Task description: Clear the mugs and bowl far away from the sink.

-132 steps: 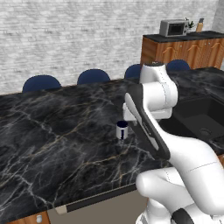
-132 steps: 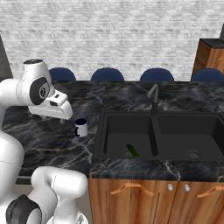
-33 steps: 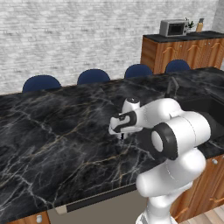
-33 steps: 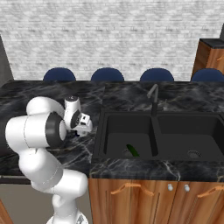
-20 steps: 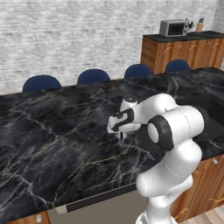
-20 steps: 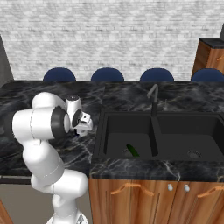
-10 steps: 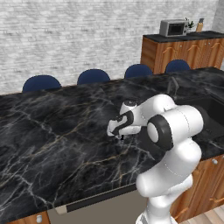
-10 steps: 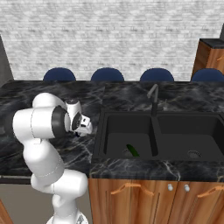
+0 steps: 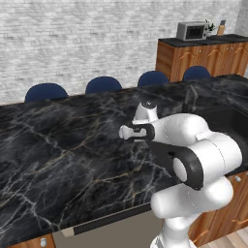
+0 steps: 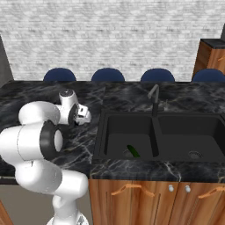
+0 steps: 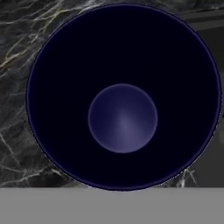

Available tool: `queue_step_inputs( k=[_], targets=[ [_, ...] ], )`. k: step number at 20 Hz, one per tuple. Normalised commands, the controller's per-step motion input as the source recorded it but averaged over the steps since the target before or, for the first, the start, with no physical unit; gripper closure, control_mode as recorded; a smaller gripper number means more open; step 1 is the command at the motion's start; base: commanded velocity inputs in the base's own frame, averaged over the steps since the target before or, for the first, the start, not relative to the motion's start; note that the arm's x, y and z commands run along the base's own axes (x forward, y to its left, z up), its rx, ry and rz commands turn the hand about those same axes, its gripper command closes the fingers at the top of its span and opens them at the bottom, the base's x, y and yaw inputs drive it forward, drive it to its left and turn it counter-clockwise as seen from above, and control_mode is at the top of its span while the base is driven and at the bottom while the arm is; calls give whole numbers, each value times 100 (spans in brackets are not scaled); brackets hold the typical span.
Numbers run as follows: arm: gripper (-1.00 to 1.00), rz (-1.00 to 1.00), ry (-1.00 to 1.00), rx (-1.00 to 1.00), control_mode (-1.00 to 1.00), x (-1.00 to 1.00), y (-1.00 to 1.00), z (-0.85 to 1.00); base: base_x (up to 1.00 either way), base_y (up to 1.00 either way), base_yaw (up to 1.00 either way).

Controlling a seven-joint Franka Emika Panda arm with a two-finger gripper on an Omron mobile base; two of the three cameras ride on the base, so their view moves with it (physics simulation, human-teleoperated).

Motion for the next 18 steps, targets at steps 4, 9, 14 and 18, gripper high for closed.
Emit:
queue_step_inputs(
  k=[4,9,14,18],
  targets=[
    [100,-4,9,1,-100,-7,-1,100,0,0,0],
    [100,-1,16,7,-100,-37,-17,100,0,0,0],
    [100,1,-10,3,-100,-94,-29,76,0,0,0],
    [100,3,-47,0,-100,-100,0,44,0,0,0]
  ],
)
